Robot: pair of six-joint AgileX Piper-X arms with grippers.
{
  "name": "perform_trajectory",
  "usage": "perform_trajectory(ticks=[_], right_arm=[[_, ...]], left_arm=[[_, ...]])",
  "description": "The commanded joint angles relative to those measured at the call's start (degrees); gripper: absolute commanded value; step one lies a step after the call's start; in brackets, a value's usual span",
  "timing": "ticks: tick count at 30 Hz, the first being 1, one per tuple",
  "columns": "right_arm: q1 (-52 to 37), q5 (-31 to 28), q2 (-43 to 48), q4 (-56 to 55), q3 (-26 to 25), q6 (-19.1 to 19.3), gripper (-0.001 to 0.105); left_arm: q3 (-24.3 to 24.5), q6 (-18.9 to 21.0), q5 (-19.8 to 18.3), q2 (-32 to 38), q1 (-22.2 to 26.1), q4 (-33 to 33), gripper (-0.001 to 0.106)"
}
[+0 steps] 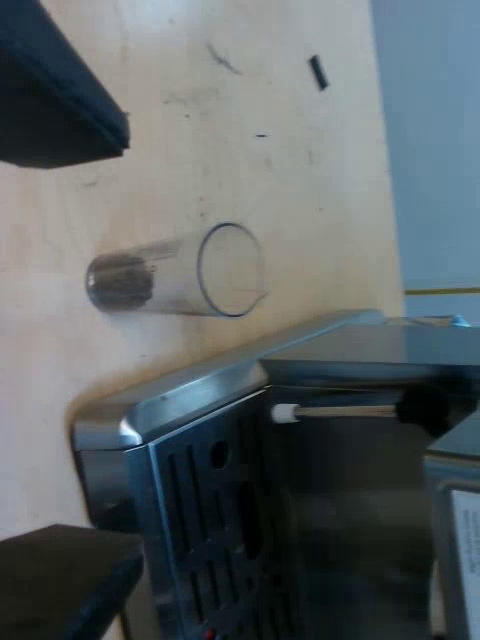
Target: Pour the beans into the coffee machine
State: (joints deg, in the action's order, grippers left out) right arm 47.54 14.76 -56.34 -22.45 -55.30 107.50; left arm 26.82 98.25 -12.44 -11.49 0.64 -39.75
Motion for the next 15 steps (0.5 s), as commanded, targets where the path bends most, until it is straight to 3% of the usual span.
perform_trajectory(ticks=[1,3,8,15], right_arm=[[0.17,0.42,0.05,0.75,-0.19,0.26,0.079],[0.17,0.42,0.05,0.75,-0.19,0.26,0.079],[0.17,0.42,0.05,0.75,-0.19,0.26,0.079],[0.17,0.42,0.05,0.75,-0.19,0.26,0.079]], left_arm=[[-1.34,0.56,0.25,-0.07,-0.31,4.49,0.090],[-2.26,0.56,0.44,-0.14,-0.31,6.22,0.090],[-6.41,0.56,7.10,-0.21,-0.31,13.02,0.090],[-10.33,0.56,5.96,-0.21,-0.31,17.56,0.090]])
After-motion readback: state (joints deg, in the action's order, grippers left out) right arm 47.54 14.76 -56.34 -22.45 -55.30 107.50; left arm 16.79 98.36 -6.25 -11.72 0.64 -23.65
